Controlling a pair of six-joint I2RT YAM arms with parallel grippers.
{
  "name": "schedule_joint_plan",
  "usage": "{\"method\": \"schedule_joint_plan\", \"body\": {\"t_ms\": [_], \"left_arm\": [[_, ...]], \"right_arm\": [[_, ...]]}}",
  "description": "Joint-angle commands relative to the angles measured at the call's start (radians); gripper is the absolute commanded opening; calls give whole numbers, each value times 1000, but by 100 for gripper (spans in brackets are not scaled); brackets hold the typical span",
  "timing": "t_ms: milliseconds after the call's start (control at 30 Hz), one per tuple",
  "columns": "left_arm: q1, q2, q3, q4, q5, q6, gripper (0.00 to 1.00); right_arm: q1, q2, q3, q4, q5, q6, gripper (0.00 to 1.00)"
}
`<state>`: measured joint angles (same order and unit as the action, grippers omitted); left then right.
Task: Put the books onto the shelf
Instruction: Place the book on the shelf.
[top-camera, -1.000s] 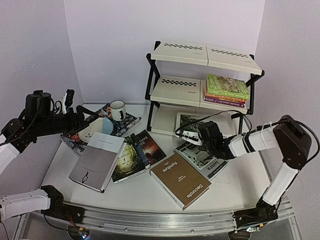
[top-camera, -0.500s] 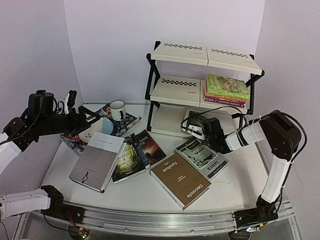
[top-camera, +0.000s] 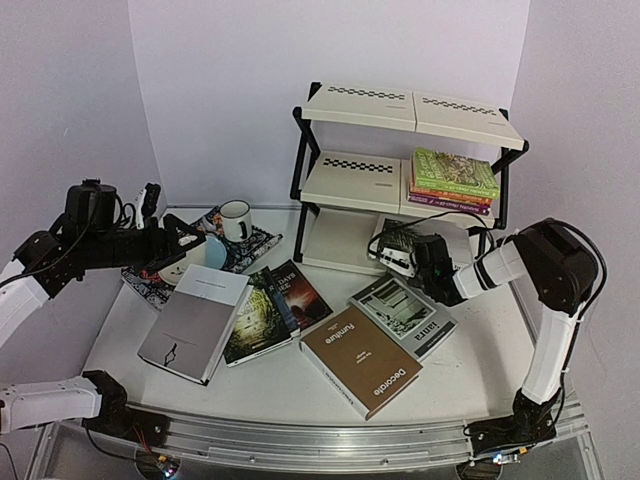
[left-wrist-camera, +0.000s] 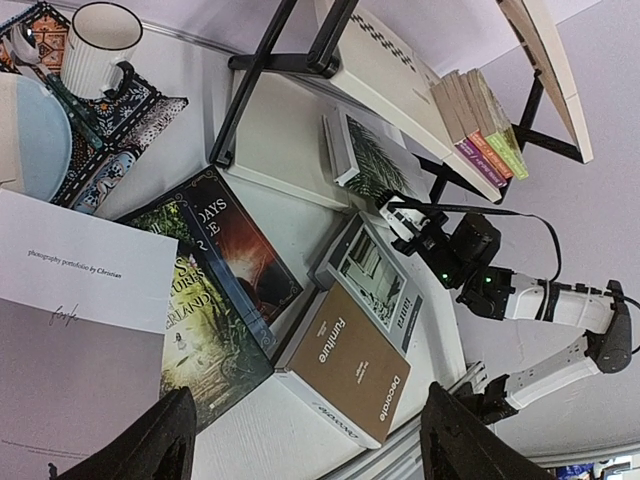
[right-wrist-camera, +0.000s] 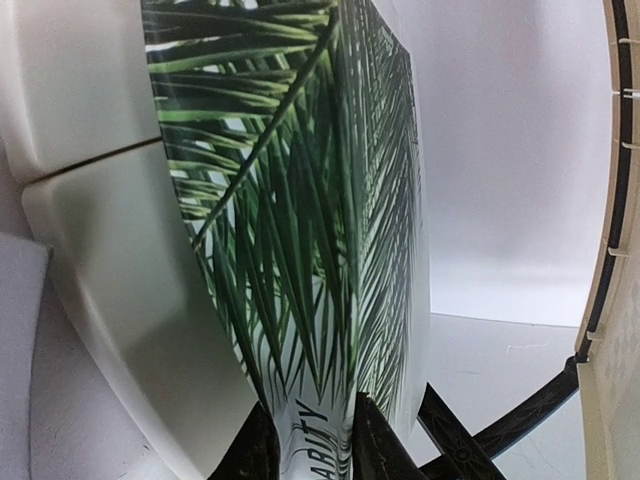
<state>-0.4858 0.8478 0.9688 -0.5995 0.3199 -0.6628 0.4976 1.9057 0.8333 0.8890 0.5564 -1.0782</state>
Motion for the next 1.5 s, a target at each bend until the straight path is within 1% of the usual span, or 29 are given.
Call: {"method": "schedule_joint_plan", "body": {"t_ms": [0, 200, 300, 333, 600, 667, 700, 733, 867, 1000, 1067, 1133, 1300, 1467], "left_arm": [[-4, 19, 27, 17, 17, 2, 78], [-4, 19, 25, 17, 17, 5, 78], [-4, 14, 21, 17, 18, 5, 78], [-3, 11, 20, 17, 19, 5, 78], [-4, 3, 11, 17, 26, 5, 79], [-4, 2, 13, 17, 28, 5, 79], [-3, 1, 12, 17, 28, 5, 79], [-4, 1, 13, 16, 28, 4, 79], [-4, 4, 11, 16, 35, 2, 80], [-4, 0, 8, 17, 38, -2, 80], [-4, 1, 6, 17, 39, -3, 80], [-4, 4, 2, 17, 42, -3, 80], [-4, 13, -5, 17, 38, -7, 82], [-4, 14, -16, 16, 4, -20, 83]], "right_arm": [[-17, -5, -21, 59, -33, -25, 24], [-30, -27, -57, 90, -70, -57, 27], [-30, -26, -59, 91, -64, -72, 34], [-31, -27, -60, 91, -62, -77, 34], [-46, -32, -62, 91, -52, -98, 36], [-48, -35, -63, 91, -54, -101, 49], [-49, -36, -63, 91, -56, -104, 61], [-50, -37, -63, 91, -56, -106, 64], [-49, -55, -65, 81, -63, -101, 67], [-47, -88, -68, 34, -73, -84, 75], [-43, -108, -71, 13, -77, -74, 80], [-33, -129, -74, -9, -78, -62, 83], [26, -181, -79, -52, -37, -25, 85], [132, -249, -97, -62, 42, 14, 86]]}}
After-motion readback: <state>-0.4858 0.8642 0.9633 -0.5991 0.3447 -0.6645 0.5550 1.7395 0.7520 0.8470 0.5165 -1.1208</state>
